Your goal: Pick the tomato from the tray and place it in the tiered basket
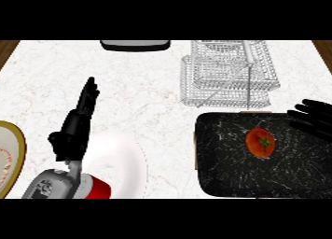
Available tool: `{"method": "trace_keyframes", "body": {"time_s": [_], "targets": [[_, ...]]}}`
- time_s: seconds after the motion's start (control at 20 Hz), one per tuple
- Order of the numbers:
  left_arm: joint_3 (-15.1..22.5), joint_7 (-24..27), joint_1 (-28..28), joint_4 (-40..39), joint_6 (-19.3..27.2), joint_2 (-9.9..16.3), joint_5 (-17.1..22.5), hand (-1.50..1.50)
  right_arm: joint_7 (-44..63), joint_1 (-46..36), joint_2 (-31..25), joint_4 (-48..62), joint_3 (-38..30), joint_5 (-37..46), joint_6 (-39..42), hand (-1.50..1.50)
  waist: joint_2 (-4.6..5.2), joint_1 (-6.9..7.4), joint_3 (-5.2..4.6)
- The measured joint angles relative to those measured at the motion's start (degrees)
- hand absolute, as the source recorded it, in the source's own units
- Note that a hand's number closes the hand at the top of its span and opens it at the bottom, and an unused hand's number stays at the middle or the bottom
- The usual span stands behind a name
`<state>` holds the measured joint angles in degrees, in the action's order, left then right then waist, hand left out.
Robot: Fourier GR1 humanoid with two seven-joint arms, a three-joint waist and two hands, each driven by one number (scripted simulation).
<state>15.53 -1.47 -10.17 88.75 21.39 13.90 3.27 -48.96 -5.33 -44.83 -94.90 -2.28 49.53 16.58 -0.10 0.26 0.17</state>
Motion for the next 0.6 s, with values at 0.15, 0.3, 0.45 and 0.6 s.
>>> {"method": "trace_keyframes", "body": {"time_s": [0.15, 0.3, 0.45, 0.6], "targets": [[-0.6, -0.3, -0.5, -0.6, -0.3, -0.9, -0.7, 0.00, -1.0, -0.2, 1.2, 1.7, 1.3, 1.0, -1.0, -1.50, -0.02, -0.06, 0.03], [-0.9, -0.2, -1.2, -1.2, -0.1, -2.2, -1.9, 0.00, -1.6, -2.1, 2.6, 4.2, 2.8, 2.2, -1.7, -1.50, -0.03, -0.03, 0.06], [-1.7, 0.2, -0.6, -1.1, -1.1, -2.3, -2.0, 0.00, -2.1, -2.6, 3.4, 5.0, 3.7, 2.8, -2.0, -1.50, -0.06, -0.08, 0.08], [-1.6, -0.5, 1.2, 1.0, -1.4, -2.8, -3.0, 0.00, -1.7, -2.5, 3.9, 4.2, 3.9, 3.2, -1.4, -1.50, -0.09, -0.10, 0.05]]}}
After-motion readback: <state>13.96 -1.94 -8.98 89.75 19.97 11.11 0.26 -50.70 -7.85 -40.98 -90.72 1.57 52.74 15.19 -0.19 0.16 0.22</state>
